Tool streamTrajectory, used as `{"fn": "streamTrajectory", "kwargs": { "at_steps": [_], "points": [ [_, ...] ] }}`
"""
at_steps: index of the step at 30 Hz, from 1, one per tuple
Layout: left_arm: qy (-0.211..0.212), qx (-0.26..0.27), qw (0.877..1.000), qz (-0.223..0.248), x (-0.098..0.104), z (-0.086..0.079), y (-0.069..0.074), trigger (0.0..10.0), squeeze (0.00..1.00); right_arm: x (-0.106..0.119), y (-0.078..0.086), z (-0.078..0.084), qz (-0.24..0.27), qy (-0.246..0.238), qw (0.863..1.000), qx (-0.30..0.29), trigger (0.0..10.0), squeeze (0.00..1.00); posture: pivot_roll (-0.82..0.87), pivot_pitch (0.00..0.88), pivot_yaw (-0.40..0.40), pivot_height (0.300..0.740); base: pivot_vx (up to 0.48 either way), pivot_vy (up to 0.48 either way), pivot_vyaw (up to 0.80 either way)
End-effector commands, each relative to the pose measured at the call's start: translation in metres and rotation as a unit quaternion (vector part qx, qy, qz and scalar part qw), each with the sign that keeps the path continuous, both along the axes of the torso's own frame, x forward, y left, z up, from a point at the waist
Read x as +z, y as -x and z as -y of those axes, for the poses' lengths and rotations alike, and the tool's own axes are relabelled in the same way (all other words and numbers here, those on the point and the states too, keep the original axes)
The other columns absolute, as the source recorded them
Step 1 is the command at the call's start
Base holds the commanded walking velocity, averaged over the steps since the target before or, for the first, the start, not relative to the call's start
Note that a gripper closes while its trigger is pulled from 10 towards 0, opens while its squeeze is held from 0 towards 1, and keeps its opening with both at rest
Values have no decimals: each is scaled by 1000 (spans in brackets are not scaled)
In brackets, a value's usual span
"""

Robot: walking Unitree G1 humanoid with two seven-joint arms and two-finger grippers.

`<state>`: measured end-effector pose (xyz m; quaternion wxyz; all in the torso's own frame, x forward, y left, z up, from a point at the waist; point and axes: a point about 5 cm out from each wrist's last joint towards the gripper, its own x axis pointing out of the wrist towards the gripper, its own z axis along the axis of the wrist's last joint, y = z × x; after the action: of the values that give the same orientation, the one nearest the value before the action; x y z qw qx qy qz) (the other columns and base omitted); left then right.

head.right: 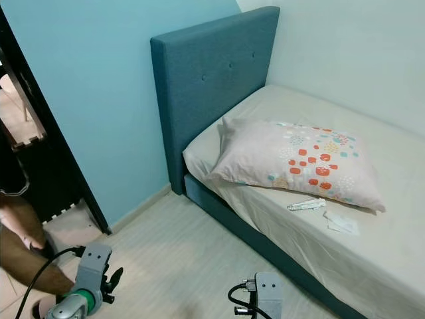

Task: Clean up the room

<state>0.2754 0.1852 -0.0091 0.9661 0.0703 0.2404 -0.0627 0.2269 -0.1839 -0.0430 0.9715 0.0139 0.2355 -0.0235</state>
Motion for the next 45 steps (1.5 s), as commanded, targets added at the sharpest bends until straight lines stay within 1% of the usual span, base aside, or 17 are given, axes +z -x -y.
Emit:
{"fn": "streamTrajectory", "kwargs": {
  "at_steps": [1,4,6,10,12,14,16,20,23,26,32,38,42,43,45],
  "points": [
    [4,1,1000,-14,-4,-1,5,10000,0,-4,6,3,-13,-2,1000,-11,10000,0,-100,71,83,740,0,0,0],
    [-1,-4,1000,-13,-3,-2,4,10000,0,-5,5,1,-18,0,1000,-4,10000,0,-94,70,77,740,0,0,0],
    [0,1,1000,-4,-1,-3,2,10000,0,-5,4,-1,-18,1,1000,-1,10000,0,-97,65,78,740,0,0,0],
    [10,10,1000,-7,-2,-4,3,10000,0,-5,4,-2,-18,1,1000,-2,10000,0,-91,68,80,740,0,0,0],
    [15,5,1000,-6,-1,-1,3,10000,0,-5,4,-1,-20,2,1000,-1,10000,0,-88,66,80,740,0,0,0],
    [31,0,1000,2,2,3,0,10000,0,-5,3,-2,-21,3,1000,0,10000,0,-91,65,80,740,0,0,0],
    [35,0,999,2,3,4,-1,10000,0,-4,2,-3,-21,2,1000,1,10000,0,-96,55,83,740,0,0,-450],
    [35,1,999,-2,3,4,-2,10000,0,-5,3,-4,-21,-7,1000,-4,10000,0,-99,54,87,740,0,0,-800],
    [36,-1,999,6,8,8,-9,10000,0,-5,3,-4,-22,-7,1000,-4,10000,0,-102,51,86,740,0,0,-800],
    [38,-1,999,9,10,8,-11,10000,0,-5,2,-4,-21,-8,1000,-5,10000,0,-104,48,86,740,0,0,-800],
    [31,-7,999,7,10,11,-11,10000,0,-4,1,-4,-19,-9,1000,-4,10000,0,-103,50,87,740,0,0,-800],
    [26,-4,1000,4,10,9,-12,10000,0,-3,0,-3,-19,-7,1000,1,10000,0,-101,39,77,740,0,0,-800],
    [19,-2,1000,6,10,9,-12,10000,0,-2,-2,-3,-17,-7,1000,3,10000,0,-102,36,77,740,0,0,-800],
    [4,-7,1000,17,12,9,-13,10000,0,0,-4,-1,-11,-5,1000,2,10000,0,-101,37,77,740,0,0,-800],
    [-2,-10,1000,22,13,8,-13,10000,0,1,-5,0,-8,-3,1000,1,10000,0,-101,37,77,740,0,0,-800]
  ]
}}
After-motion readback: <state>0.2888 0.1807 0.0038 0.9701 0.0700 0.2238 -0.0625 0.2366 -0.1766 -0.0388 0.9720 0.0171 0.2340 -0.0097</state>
